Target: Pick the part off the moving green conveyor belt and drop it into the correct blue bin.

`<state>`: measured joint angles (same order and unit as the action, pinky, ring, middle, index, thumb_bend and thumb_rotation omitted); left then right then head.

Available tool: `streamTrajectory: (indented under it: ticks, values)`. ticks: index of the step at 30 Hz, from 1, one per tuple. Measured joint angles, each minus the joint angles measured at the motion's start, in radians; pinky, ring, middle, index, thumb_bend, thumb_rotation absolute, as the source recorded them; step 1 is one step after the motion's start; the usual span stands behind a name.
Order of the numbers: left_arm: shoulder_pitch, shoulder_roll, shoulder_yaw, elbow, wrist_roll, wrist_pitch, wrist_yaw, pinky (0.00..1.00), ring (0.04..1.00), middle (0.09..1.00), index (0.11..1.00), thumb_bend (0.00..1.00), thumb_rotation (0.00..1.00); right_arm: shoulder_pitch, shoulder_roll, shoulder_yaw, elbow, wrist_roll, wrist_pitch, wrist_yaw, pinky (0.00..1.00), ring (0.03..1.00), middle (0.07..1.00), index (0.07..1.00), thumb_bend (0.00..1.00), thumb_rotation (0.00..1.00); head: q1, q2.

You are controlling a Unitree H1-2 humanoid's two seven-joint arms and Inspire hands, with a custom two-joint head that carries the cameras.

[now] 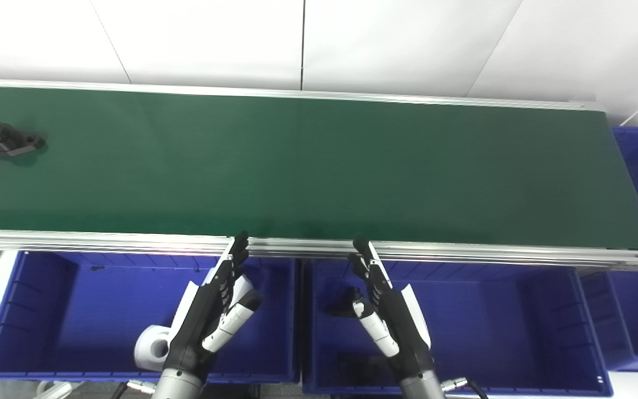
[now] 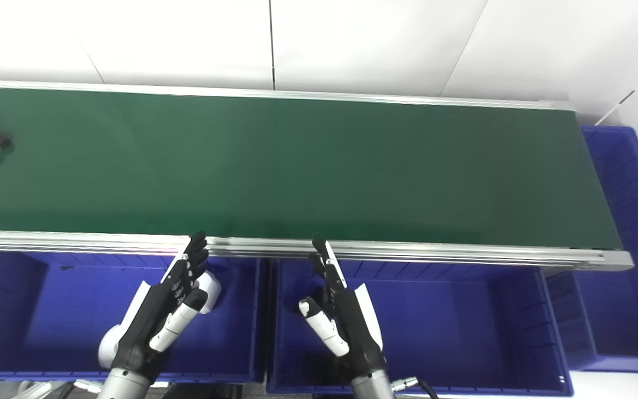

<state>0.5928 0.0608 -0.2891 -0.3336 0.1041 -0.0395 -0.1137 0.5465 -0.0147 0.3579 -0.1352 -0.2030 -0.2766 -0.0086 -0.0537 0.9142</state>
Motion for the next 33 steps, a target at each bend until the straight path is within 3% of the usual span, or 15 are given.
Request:
streamTrajectory:
  ticks: [33]
  values:
    - [0.000,0.010,-0.005,-0.001,0.002,-0.004,0.000,0.98,0.974,0.983,0.952,0.65,0.81,0.000,-0.006,0.007,0.000,0.002,0.000,0.001,0.95,0.954,0.988,0.993,0.79,0.92,-0.005,-0.005]
